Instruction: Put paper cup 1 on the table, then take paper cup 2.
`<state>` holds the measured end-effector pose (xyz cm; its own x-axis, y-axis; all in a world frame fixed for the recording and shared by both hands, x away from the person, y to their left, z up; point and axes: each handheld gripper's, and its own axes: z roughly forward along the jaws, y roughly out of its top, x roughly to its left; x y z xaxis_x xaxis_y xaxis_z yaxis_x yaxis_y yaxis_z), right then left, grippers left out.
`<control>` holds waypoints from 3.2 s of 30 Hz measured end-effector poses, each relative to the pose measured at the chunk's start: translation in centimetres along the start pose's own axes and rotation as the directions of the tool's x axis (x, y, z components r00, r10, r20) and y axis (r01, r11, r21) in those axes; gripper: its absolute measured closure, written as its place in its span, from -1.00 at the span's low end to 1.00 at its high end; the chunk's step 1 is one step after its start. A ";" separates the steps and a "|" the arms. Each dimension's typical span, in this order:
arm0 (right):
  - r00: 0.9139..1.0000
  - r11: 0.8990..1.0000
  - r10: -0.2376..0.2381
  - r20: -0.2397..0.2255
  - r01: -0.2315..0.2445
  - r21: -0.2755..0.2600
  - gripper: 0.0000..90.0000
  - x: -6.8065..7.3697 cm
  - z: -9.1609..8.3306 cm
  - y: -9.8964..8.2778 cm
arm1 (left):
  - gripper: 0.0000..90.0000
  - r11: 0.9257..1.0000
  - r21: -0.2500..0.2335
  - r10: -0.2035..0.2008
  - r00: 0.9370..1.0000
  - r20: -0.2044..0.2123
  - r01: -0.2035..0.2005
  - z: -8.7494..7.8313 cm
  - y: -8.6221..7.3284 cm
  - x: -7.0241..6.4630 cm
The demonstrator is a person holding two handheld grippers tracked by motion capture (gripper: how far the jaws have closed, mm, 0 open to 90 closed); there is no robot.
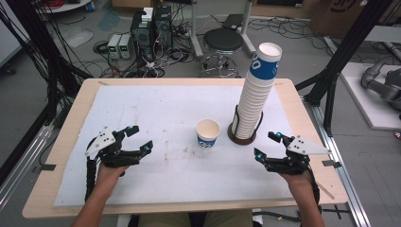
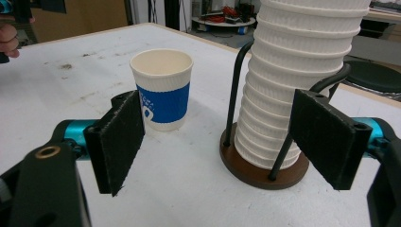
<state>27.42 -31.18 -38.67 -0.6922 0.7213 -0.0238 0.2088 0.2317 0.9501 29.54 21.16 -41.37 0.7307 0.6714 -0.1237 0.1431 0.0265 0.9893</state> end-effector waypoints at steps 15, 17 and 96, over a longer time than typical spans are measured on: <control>1.000 1.000 0.017 -0.016 -0.017 -0.008 -0.56 -0.1 -0.2 1.6 | -0.64 1.000 0.010 -0.001 1.000 0.009 0.001 0.1 -0.1 -0.1; 1.000 1.000 0.013 -0.015 -0.013 -0.009 -0.56 -0.1 -0.4 2.1 | -0.64 1.000 0.009 0.000 1.000 0.011 0.000 0.2 -0.1 -0.2; 0.999 0.999 0.014 0.045 -0.016 0.044 -0.37 -7.3 3.6 22.8 | -0.63 1.000 0.017 -0.017 1.000 0.025 0.016 0.5 -0.1 -0.1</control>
<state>39.73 -28.81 -17.93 -0.6577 0.7529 -0.0245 0.2498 0.2487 0.9358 29.77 20.77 -41.53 0.7447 0.6520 -0.1422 0.1667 0.0246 0.9857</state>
